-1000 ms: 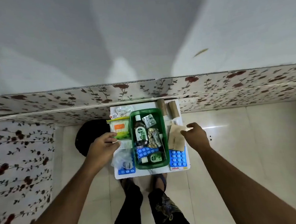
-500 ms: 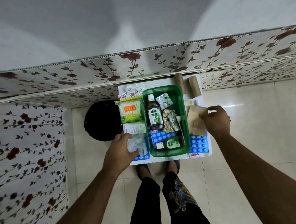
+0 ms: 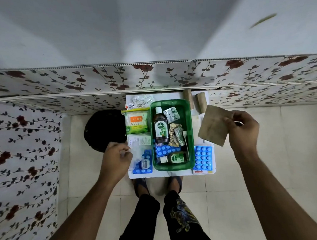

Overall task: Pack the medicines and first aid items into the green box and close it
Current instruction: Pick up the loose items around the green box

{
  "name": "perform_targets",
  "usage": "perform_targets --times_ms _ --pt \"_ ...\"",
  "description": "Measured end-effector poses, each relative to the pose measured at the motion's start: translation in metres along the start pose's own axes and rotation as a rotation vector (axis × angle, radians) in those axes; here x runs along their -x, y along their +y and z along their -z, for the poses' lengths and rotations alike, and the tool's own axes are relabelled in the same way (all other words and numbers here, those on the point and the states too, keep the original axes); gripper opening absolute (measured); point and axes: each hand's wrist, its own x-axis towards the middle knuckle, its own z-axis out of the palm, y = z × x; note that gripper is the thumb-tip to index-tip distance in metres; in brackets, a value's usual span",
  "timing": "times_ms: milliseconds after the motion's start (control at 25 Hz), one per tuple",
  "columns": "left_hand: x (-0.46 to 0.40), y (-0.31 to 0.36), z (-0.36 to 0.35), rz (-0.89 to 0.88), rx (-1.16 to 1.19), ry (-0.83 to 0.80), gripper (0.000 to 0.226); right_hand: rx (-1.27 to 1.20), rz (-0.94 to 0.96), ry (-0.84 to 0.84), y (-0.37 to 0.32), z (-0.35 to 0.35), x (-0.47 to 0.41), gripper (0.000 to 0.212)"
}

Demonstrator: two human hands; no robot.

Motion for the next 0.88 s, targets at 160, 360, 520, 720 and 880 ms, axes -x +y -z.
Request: perform_targets --times_ms 160,360,520,720,880 --pt "-0.012 -0.002 0.024 0.134 0.329 0.049 0.013 -0.123 0.136 -0.055 -0.062 -0.022 0.032 0.019" --pt "-0.063 -0.069 0.041 0.308 0.611 0.166 0.013 -0.054 0.186 -0.319 -0.068 -0.166 0.087 0.004" --pt "-0.125 -0.162 0.042 0.341 0.577 0.173 0.019 0.217 0.282 -0.382 -0.029 -0.311 0.125 0.010" --pt "-0.204 -0.261 0.010 0.375 0.545 0.061 0.018 0.547 0.241 -0.464 0.050 -0.448 0.118 0.021" --pt "-0.242 -0.301 -0.013 0.408 0.605 -0.042 0.010 0.610 0.141 -0.469 0.097 -0.505 0.102 0.025"
